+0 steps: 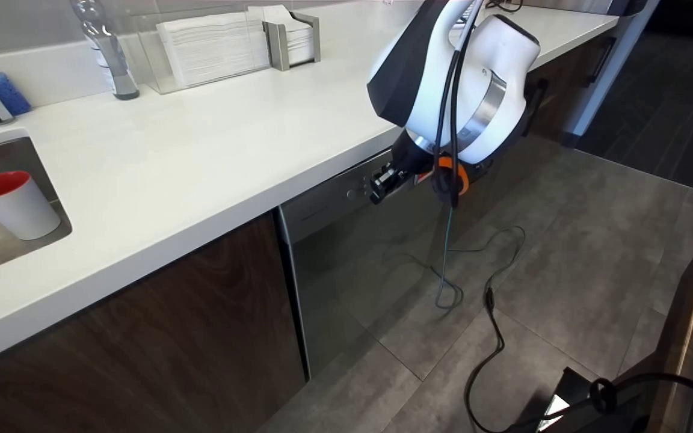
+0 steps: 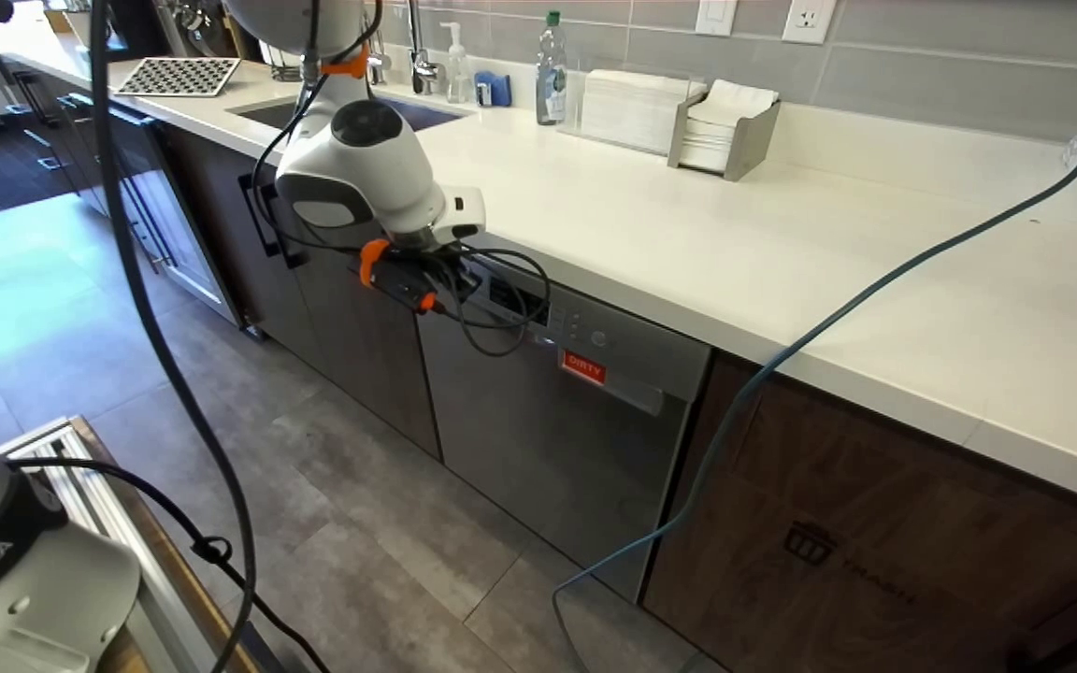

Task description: Press a button on the left side of the oven

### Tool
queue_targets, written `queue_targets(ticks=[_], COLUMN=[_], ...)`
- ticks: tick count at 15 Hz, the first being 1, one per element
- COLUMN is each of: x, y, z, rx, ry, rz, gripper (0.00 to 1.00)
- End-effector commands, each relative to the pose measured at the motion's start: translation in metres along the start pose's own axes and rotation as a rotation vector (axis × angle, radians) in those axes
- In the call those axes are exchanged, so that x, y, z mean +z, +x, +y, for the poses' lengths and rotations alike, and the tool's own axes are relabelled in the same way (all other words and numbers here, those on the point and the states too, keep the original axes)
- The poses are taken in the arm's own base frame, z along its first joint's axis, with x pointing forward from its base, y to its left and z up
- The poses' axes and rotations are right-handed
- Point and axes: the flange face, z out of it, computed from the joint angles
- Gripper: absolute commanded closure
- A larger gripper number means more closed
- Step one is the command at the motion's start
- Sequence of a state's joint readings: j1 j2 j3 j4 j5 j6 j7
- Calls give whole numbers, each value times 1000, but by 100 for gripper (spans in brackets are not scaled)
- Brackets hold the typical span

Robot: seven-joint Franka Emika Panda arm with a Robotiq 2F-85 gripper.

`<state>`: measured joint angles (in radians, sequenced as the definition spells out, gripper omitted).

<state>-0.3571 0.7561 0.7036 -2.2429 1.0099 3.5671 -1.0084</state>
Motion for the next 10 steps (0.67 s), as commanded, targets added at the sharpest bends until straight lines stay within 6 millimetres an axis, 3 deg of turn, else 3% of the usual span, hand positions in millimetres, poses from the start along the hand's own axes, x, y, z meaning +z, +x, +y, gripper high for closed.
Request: queue_targets(ticks=[1,10], x=[0,-6], y=[-2,-1], z=[-1,1], rx=[11,12], ry=[0,3], rz=[25,37], gripper=[100,100])
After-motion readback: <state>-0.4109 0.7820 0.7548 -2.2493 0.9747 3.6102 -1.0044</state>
